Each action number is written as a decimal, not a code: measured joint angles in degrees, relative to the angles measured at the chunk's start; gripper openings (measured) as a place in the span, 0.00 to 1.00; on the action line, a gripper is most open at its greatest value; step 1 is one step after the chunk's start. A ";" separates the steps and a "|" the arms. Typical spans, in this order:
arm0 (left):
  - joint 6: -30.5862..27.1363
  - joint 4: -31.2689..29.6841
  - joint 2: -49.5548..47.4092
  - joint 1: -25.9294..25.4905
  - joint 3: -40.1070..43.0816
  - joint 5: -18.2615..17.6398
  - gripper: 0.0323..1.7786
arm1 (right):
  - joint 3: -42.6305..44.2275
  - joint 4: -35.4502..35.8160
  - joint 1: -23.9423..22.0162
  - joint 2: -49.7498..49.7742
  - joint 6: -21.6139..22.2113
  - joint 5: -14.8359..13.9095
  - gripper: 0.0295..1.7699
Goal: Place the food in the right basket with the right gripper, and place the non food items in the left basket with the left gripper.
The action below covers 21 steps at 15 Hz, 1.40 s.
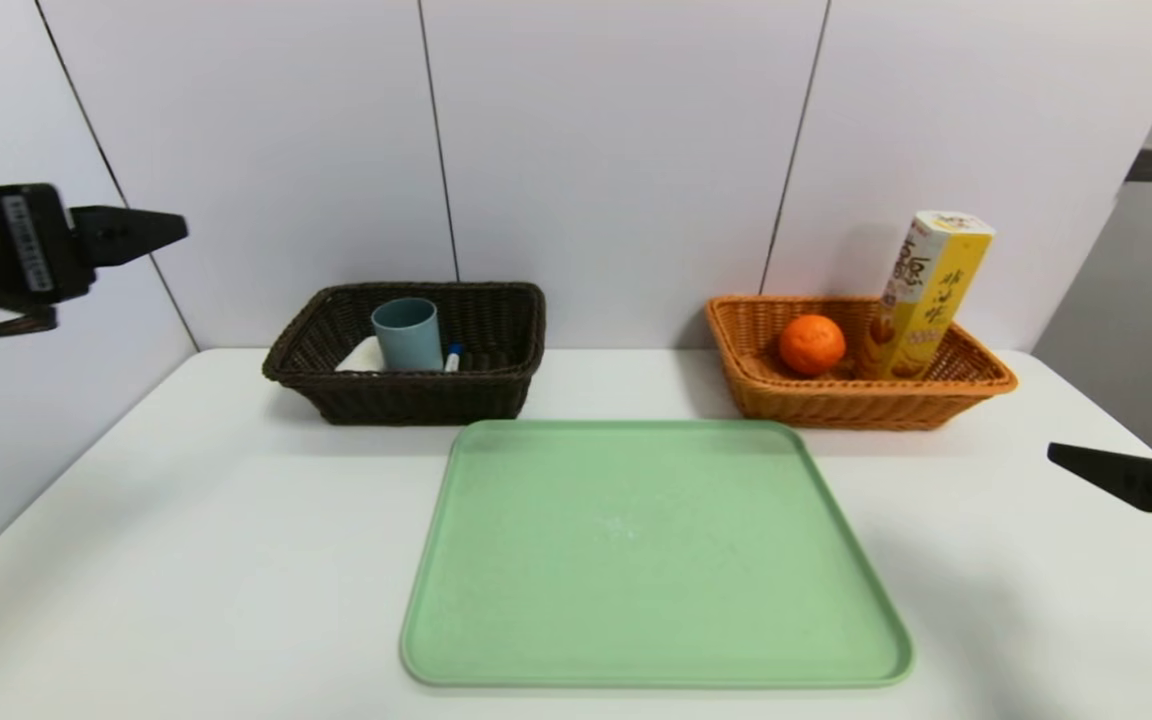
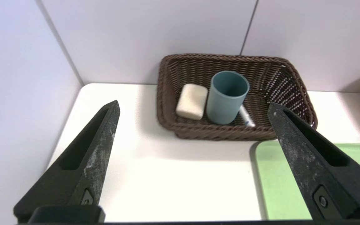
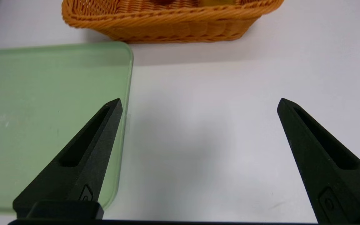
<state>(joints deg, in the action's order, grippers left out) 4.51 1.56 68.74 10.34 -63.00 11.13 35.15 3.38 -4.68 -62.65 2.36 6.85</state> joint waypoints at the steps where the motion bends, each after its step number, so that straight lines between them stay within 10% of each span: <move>1: 0.09 0.11 -4.00 -0.89 3.44 0.28 0.94 | -2.66 -0.11 0.02 3.47 -0.11 0.41 0.97; 13: -3.25 10.45 -58.90 -9.02 38.08 -5.27 0.95 | -24.48 -4.58 3.64 54.80 -8.95 4.00 0.97; 21: -12.95 5.38 -68.67 -9.44 51.30 -8.90 0.95 | -34.71 12.82 4.24 62.62 -16.60 -6.28 0.97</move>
<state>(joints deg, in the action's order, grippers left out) -8.44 6.94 0.07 0.90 -11.70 2.23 0.44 16.20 -0.44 -0.02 -14.24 0.57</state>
